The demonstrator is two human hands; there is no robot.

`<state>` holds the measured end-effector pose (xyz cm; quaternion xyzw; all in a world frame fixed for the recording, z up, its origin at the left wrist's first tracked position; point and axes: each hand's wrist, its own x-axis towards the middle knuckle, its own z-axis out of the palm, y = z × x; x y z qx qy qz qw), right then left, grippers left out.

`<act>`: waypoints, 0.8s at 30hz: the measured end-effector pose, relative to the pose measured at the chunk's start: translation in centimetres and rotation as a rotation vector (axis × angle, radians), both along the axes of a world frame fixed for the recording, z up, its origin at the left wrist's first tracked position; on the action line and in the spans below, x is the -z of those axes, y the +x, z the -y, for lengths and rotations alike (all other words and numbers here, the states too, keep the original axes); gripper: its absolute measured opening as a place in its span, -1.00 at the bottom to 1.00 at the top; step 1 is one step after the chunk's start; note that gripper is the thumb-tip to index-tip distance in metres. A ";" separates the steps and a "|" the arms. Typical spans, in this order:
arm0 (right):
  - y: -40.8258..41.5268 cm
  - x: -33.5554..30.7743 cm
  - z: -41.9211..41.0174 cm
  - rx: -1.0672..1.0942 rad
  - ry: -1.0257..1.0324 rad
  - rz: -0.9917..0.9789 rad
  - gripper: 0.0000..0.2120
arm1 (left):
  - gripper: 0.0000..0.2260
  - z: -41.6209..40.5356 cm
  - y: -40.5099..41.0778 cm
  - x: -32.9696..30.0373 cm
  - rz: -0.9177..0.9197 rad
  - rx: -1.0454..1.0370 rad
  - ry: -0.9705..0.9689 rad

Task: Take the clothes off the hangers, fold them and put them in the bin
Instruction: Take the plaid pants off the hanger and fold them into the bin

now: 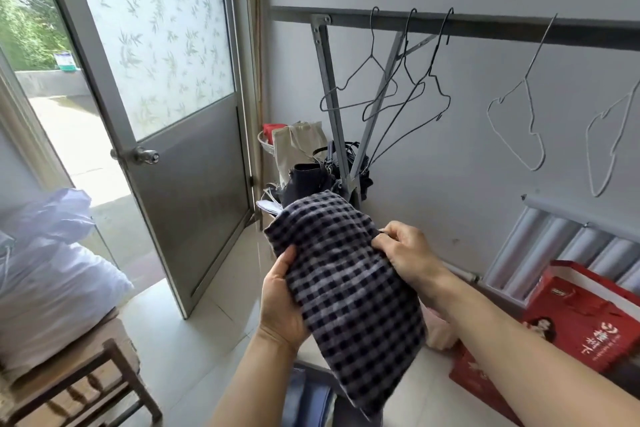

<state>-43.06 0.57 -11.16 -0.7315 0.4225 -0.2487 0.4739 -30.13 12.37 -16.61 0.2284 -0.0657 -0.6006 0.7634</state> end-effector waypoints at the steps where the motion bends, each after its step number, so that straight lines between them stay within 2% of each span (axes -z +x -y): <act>1: -0.2 0.3 0.3 -0.020 0.083 0.016 -0.87 | -0.49 0.1 -0.2 -0.2 0.002 -0.001 -0.007; 6: -1.9 1.6 -0.2 -0.231 0.576 0.150 -0.62 | -0.27 0.4 0.1 0.1 0.131 0.007 0.051; 10: -2.0 3.9 -0.9 -0.239 0.838 0.289 -0.58 | -0.63 0.7 1.4 0.1 0.375 -0.004 0.291; 12: -1.3 5.0 -0.9 -0.228 0.832 0.323 -0.57 | -0.77 1.3 2.3 1.1 0.558 -0.122 0.395; 15: 0.6 7.1 -0.5 -0.181 0.666 0.248 -0.48 | -0.85 2.2 3.9 3.2 0.914 -0.287 0.542; 17: 2.1 8.5 -0.3 -0.126 0.609 0.224 -0.54 | -0.86 2.6 5.1 4.3 1.019 -0.344 0.616; 18: 3.0 9.3 -0.2 -0.094 0.628 0.232 -0.61 | -0.85 2.8 5.9 4.8 0.983 -0.350 0.638; 21: 5.3 11.0 0.2 -0.059 0.745 0.292 -0.76 | -0.76 3.1 8.5 5.5 0.664 -0.244 0.733; 23: 7.2 11.9 0.4 -0.046 0.783 0.315 -0.71 | -0.60 3.3 10.9 6.5 0.523 -0.149 0.777; 24: 8.4 12.5 0.5 -0.014 0.798 0.339 -0.68 | -0.50 3.2 12.1 7.0 0.445 -0.085 0.723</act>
